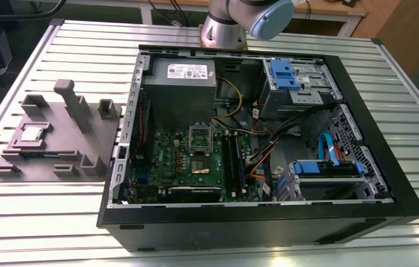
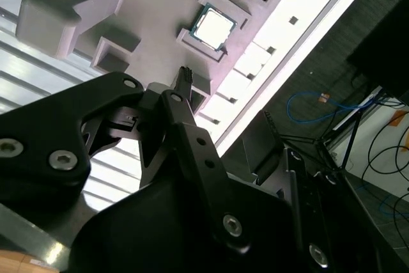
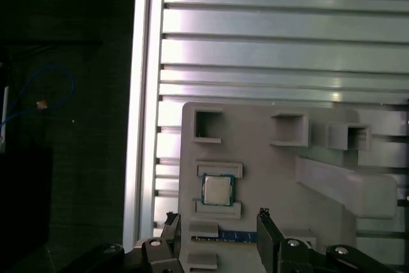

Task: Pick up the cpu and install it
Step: 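Pick up the cpu and move it towards the insertion slot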

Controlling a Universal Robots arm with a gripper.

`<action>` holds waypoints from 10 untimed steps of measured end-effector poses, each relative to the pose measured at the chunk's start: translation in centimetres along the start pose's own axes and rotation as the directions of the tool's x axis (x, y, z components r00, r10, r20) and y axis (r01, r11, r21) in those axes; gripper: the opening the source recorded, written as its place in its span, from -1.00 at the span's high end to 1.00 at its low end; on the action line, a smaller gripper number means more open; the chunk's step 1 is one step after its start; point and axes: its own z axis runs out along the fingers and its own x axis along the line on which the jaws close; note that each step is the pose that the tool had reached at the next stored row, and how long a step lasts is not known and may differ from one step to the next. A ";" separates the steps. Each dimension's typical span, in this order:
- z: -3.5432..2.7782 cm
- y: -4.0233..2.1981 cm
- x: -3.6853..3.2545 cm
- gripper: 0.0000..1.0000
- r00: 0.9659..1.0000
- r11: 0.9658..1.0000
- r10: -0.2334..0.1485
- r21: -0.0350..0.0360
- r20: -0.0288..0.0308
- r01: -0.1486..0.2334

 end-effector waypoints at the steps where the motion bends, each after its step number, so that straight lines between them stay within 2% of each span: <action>1: 0.18 -0.08 0.00 -0.18 1.000 1.000 0.000 0.000 0.000 0.000; 8: 1.42 -0.62 0.00 -0.18 1.000 1.000 -0.003 0.000 0.000 0.003; 10: 1.70 -0.66 0.00 -0.18 1.000 1.000 -0.020 0.000 -0.001 0.020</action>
